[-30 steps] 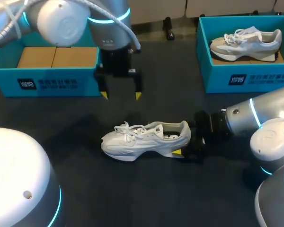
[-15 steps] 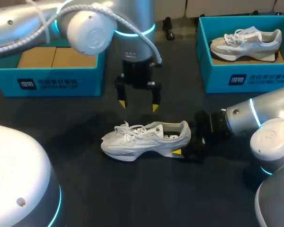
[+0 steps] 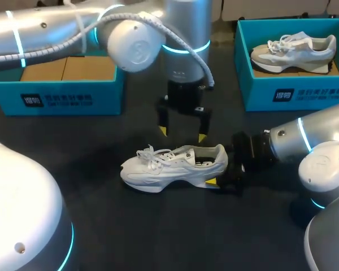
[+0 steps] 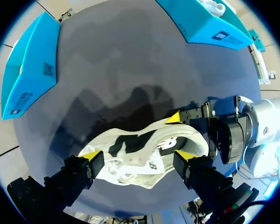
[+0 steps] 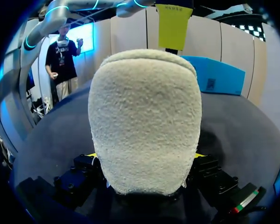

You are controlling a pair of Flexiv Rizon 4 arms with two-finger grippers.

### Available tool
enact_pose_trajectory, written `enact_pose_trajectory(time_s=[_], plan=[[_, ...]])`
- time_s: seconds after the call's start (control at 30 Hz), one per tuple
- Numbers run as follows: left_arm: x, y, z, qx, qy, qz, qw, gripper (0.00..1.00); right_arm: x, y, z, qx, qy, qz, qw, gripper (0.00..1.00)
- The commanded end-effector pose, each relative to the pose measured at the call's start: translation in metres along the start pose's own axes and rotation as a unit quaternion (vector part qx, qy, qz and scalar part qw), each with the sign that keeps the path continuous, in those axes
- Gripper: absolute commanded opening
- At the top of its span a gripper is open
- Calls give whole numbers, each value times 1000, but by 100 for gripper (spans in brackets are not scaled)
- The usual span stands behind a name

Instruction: Take the shoe out of the shoebox, open the shoe tongue, remove and reinsert the insole, then place the shoe into the shoebox

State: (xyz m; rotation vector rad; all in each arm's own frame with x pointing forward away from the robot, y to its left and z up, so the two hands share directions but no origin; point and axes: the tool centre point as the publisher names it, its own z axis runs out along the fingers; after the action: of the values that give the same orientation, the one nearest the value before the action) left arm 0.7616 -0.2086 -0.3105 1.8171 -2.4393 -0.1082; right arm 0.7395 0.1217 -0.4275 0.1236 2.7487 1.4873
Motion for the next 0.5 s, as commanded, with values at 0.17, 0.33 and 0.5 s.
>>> enact_pose_trajectory(time_s=[0.17, 0.33, 0.5], plan=[[16, 3, 18, -8, -10, 14, 1000, 100, 2, 0, 2, 2, -1, 0, 1000, 0], [21, 8, 27, -13, -23, 21, 999, 100, 2, 0, 2, 2, -1, 0, 1000, 0], [23, 9, 35, -21, -30, 23, 999, 100, 2, 0, 2, 2, -1, 0, 1000, 0]])
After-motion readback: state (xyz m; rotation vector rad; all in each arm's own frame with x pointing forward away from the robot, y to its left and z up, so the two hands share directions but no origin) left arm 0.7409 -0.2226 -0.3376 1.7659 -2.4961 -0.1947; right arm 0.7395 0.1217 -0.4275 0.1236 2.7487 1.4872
